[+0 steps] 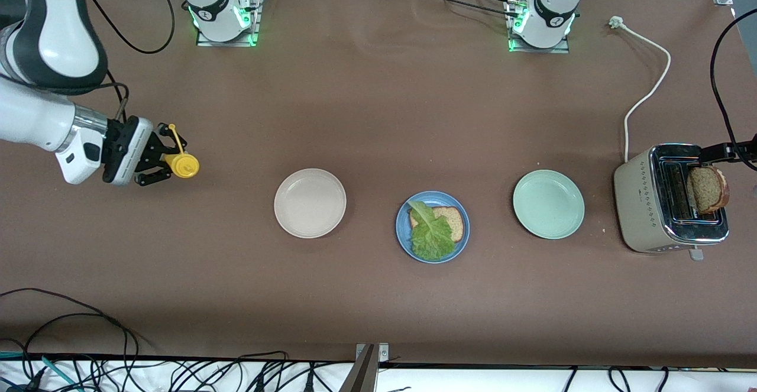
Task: Make sandwich in blue plate with both arms
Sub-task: 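Lower the mustard onto the table while the left gripper reaches the toaster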
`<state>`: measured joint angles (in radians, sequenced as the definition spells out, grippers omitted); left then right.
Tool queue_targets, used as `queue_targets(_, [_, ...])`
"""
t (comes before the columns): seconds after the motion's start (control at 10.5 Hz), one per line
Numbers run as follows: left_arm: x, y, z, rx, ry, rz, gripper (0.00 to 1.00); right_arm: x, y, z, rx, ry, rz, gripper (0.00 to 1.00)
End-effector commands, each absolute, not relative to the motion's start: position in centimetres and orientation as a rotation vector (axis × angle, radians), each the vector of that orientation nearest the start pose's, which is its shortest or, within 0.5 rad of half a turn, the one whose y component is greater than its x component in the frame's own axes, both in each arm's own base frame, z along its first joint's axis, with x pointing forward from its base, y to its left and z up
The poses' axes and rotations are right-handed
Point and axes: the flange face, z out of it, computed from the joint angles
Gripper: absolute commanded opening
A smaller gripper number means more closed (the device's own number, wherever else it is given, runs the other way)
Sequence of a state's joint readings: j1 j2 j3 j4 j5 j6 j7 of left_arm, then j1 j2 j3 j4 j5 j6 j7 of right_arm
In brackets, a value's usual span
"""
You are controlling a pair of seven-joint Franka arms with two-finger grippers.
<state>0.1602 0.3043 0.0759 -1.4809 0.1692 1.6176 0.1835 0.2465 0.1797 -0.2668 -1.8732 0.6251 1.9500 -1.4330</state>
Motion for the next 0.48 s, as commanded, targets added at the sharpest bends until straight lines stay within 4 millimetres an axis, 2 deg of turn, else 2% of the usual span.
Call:
queue_targets(0.0, [62.3,19.7,46.5,-2.946,-0.021,0.315,1.00,60.0,-1.2,37.1,-2.059,-1.543,-0.538,0.00])
queue_targets(0.1, [62.5,20.8,45.3,-2.949,0.000,0.322,1.00,60.0,-2.6,34.6,-1.989,-1.539,-0.587,0.00])
queue_targets(0.19, [62.3,23.1,43.8,-2.960,0.028,0.323,1.00,60.0,-3.5,32.0,-1.905,-1.541,-0.647,0.00])
queue_targets(0.29, [62.4,24.2,43.1,-2.966,0.024,0.305,1.00,59.9,-4.0,29.8,-1.835,-1.521,-0.694,0.00])
queue_targets(0.38, [62.5,24.4,42.3,-2.967,0.027,0.316,1.00,59.8,-4.3,28.2,-1.783,-1.488,-0.742,0.00])
